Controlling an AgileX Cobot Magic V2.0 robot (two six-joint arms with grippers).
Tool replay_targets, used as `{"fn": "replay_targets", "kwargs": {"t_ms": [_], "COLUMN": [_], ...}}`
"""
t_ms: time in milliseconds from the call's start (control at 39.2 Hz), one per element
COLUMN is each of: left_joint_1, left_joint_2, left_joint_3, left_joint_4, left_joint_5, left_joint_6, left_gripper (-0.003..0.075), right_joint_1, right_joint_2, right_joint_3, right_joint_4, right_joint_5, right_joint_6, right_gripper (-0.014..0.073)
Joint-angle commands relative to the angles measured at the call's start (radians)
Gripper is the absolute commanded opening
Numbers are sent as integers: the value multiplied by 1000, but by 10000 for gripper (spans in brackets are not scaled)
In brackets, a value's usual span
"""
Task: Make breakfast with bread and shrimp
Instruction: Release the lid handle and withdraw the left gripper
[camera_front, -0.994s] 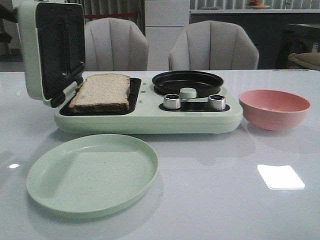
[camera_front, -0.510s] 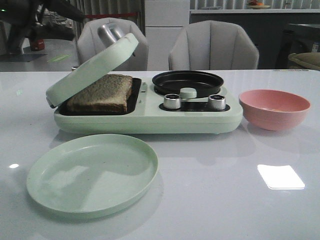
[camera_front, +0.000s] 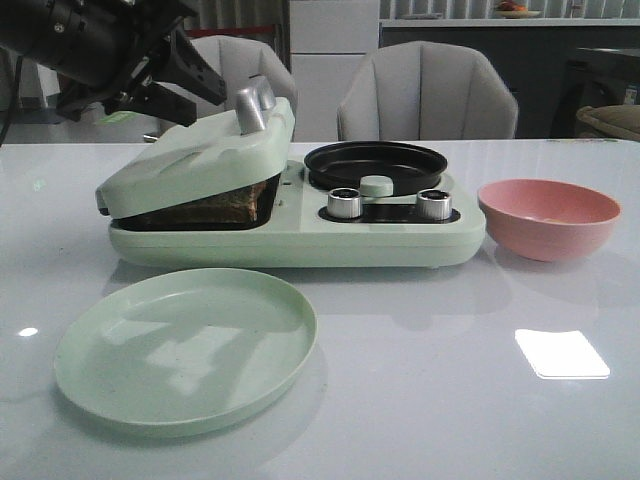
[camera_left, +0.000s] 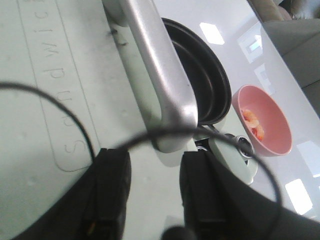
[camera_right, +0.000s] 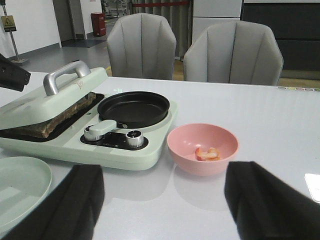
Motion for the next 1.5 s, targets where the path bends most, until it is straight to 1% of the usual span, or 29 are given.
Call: {"fn": "replay_targets", "kwargs": {"t_ms": [0, 153, 331, 459, 535, 662, 764, 866, 1045, 1121, 1197, 1478], "left_joint_1": [3, 5, 5, 5, 5, 5, 5, 5, 3, 3, 3, 3], "left_joint_2": [-78, -161, -297, -402, -455, -556, -621, -681, -768, -807, -846, -1073], "left_joint_3": [-33, -33, -33, -33, -33, -33, -31, -25, -18, 7, 46, 265], "left_joint_4": [48, 181, 411, 596, 695, 923, 1043, 1088, 1110, 1126, 1133, 1121], "left_joint_5": [21, -6, -76, -108, -108, -106, -108, -108, -96, -110, -126, -293], "left_joint_6": [5, 5, -37, -93, -161, -326, -411, -469, -486, -517, -522, -526], "left_gripper": [314, 314, 314, 314, 314, 314, 314, 314, 314, 314, 314, 314], "right_joint_1": [0, 0, 0, 0, 0, 0, 0, 0, 0, 0, 0, 0], "right_joint_2": [12, 12, 12, 12, 12, 12, 12, 12, 12, 12, 12, 12], "right_joint_3": [-26, -26, -26, -26, -26, -26, -26, -26, -26, -26, -26, -26], "right_joint_4": [4, 4, 4, 4, 4, 4, 4, 4, 4, 4, 4, 4], "right_joint_5": [-83, -83, -83, -83, -83, -83, -83, -83, -83, -83, -83, -83], "right_joint_6": [-4, -4, -4, -4, -4, -4, -4, -4, -4, -4, -4, -10], "right_gripper": [592, 592, 592, 592, 592, 592, 592, 592, 592, 592, 592, 592]}}
